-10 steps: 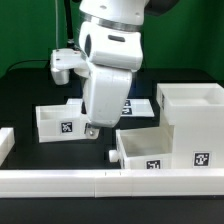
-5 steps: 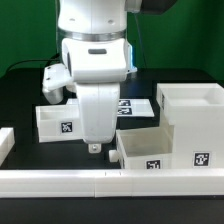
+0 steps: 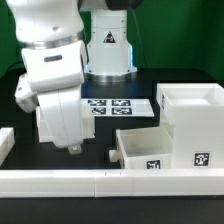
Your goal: Assemble drawer
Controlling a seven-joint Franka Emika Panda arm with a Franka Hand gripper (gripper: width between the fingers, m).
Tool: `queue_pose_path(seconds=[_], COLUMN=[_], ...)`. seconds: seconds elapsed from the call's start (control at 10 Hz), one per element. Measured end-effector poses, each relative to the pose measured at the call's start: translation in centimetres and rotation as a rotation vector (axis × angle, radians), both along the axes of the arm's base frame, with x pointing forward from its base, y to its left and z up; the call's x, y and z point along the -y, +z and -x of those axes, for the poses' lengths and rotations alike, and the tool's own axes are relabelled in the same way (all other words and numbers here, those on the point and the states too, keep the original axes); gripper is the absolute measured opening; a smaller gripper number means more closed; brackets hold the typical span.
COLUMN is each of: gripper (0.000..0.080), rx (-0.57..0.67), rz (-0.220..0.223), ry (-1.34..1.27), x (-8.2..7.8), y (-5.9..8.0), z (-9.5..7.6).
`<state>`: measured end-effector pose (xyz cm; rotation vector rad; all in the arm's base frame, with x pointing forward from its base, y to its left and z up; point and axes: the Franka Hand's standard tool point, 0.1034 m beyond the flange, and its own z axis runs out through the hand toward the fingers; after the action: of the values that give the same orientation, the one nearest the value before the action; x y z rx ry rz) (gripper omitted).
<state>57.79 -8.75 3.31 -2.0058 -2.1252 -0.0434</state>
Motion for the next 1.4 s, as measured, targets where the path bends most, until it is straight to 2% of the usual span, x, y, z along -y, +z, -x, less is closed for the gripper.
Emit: queue_pose_path(seconds=[0.2,0.4,0.8,1.0,1.2,1.4], gripper=[0.0649,0.0649,0.0649,0.0649,0.0649,0.0649], rx=[0.000,0.012,0.014,0.057,0.149,0.139], rz=[-0.014,-0.019,-0.018,-0.005,0.028,0.027], ry=[-0.005,-0.006,-0.010,-0.027,-0.047,-0.051], x=[-2.1,-3.1,-2.9,-2.9,-2.2,-2.3], y=[-0.4,-0.4,-0.5,-0.6,-1.0,-1.2], z=[-0.6,-1.1,-1.0,-1.4,-1.6,-1.3])
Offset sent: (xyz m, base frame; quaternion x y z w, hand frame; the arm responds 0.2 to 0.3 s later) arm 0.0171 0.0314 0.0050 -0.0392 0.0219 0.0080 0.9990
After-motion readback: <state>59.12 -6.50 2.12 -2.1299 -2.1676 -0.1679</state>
